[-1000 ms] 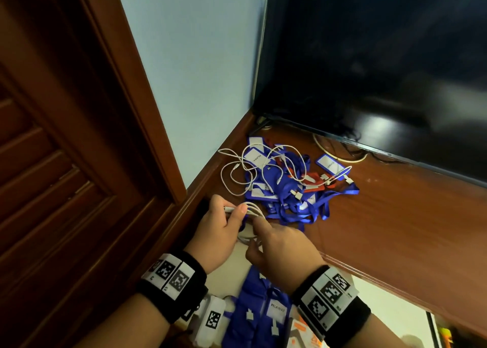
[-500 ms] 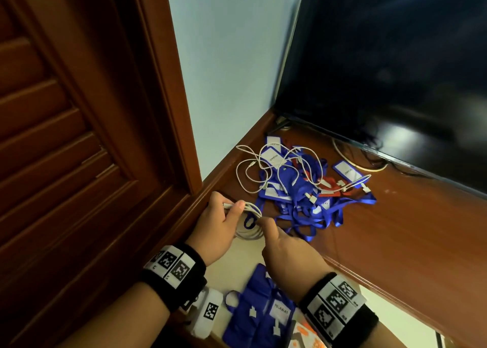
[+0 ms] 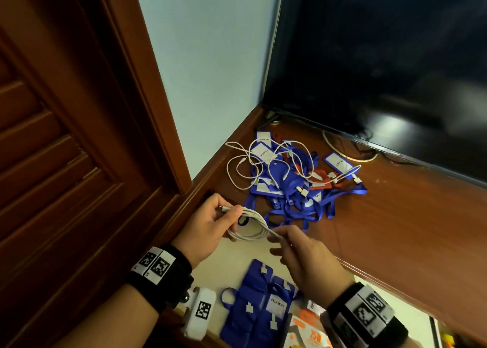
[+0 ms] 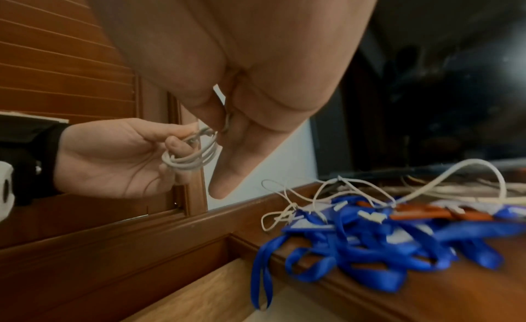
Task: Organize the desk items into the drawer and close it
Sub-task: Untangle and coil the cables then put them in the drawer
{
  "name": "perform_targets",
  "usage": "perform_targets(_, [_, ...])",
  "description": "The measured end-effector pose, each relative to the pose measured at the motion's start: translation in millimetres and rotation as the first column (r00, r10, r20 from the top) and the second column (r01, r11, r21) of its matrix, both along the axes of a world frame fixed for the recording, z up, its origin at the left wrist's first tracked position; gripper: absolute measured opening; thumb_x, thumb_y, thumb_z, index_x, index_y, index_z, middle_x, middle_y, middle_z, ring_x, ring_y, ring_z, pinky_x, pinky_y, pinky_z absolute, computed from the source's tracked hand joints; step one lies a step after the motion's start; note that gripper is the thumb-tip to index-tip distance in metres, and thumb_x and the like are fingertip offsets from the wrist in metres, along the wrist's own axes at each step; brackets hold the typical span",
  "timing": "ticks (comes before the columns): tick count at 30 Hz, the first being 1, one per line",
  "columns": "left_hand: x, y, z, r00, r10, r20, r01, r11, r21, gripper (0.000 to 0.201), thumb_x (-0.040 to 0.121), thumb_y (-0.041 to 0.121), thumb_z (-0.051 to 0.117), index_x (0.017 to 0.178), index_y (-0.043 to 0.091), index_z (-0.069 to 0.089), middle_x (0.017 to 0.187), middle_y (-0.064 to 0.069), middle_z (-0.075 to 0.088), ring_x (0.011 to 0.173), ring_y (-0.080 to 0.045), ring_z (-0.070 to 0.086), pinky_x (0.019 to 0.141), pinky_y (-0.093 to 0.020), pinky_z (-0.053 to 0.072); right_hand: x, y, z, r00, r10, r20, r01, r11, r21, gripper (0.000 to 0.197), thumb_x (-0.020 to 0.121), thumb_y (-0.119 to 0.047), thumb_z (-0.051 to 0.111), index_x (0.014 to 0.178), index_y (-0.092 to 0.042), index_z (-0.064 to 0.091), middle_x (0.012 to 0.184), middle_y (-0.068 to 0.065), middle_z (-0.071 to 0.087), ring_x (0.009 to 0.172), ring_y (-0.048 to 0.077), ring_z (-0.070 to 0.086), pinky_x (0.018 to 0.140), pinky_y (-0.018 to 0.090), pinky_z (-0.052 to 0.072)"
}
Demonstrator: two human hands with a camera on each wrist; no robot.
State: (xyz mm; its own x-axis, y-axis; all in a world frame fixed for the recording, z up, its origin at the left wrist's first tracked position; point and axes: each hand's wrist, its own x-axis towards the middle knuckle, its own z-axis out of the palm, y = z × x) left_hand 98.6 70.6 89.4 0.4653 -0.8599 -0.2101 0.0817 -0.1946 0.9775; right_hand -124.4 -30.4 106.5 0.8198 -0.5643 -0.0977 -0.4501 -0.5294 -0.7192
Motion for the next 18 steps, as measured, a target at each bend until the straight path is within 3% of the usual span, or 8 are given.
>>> perform_targets(2, [-1, 5, -8, 0.991, 0.006, -0.134, 0.006, 0.996, 0.090, 0.017, 0.101, 0.023, 0.063, 0.096, 0.008, 0.057, 0.076, -0.003, 0.064, 0.074, -0.013, 0.062, 0.071, -0.038, 0.060, 2, 0, -12, 1.000, -0.001, 0.004, 0.001, 1.000, 0.027, 0.024, 0.106, -0.035, 0.042, 0.122, -0.030, 0.059, 0.107, -0.014, 0.072, 0.096, -0.002, 0.068, 0.081, 0.024, 0.057])
perform_targets(5, [5, 17, -30, 0.993, -0.005, -0.114, 0.036, 0.961, 0.274, 0.019, 0.102, 0.026, 0.063, 0.104, 0.007, 0.060, 0.083, -0.007, 0.069, 0.075, -0.012, 0.066, 0.079, -0.041, 0.064, 16, 3, -43, 0.995, 0.001, -0.097, -0.004, 1.000, -0.029, 0.023, 0.104, -0.024, 0.053, 0.122, -0.026, 0.068, 0.108, -0.011, 0.069, 0.097, 0.005, 0.066, 0.083, 0.010, 0.046])
perform_targets(8, [11, 25, -54, 0.997, -0.070, 0.029, 0.049, 0.893, 0.448, 0.020, 0.103, 0.030, 0.063, 0.107, 0.010, 0.060, 0.091, -0.008, 0.075, 0.085, -0.019, 0.072, 0.082, -0.042, 0.064, 37, 7, -77, 0.967, 0.020, -0.254, -0.022, 1.000, -0.008, 0.027, 0.101, -0.023, 0.055, 0.122, -0.023, 0.071, 0.110, 0.001, 0.063, 0.101, 0.021, 0.064, 0.087, 0.022, 0.044])
perform_targets(12, [16, 31, -85, 0.965, -0.180, 0.191, 0.022, 0.780, 0.625, 0.025, 0.102, 0.039, 0.063, 0.104, 0.015, 0.057, 0.094, -0.008, 0.074, 0.091, -0.031, 0.074, 0.084, -0.049, 0.063, 70, 8, -112, 0.918, 0.060, -0.392, -0.039, 0.997, 0.062, 0.029, 0.100, -0.022, 0.054, 0.124, -0.018, 0.071, 0.121, 0.008, 0.063, 0.113, 0.027, 0.061, 0.093, 0.028, 0.044])
perform_targets(15, [16, 30, -103, 0.864, -0.380, 0.329, -0.007, 0.645, 0.764, 0.031, 0.102, 0.046, 0.059, 0.108, 0.015, 0.060, 0.102, -0.007, 0.072, 0.097, -0.028, 0.071, 0.088, -0.041, 0.059, 91, 9, -135, 0.870, 0.107, -0.481, -0.066, 0.993, 0.102, 0.030, 0.100, -0.020, 0.055, 0.124, -0.018, 0.070, 0.126, 0.009, 0.064, 0.117, 0.028, 0.061, 0.097, 0.033, 0.048])
perform_targets(18, [12, 30, -121, 0.714, -0.589, 0.379, -0.022, 0.522, 0.853, 0.037, 0.104, 0.044, 0.057, 0.113, 0.010, 0.066, 0.110, -0.009, 0.071, 0.104, -0.029, 0.068, 0.083, -0.036, 0.051, 101, 8, -156, 0.817, 0.138, -0.560, -0.087, 0.989, 0.116, 0.031, 0.098, -0.016, 0.055, 0.126, -0.020, 0.067, 0.130, 0.008, 0.063, 0.119, 0.027, 0.060, 0.098, 0.034, 0.049])
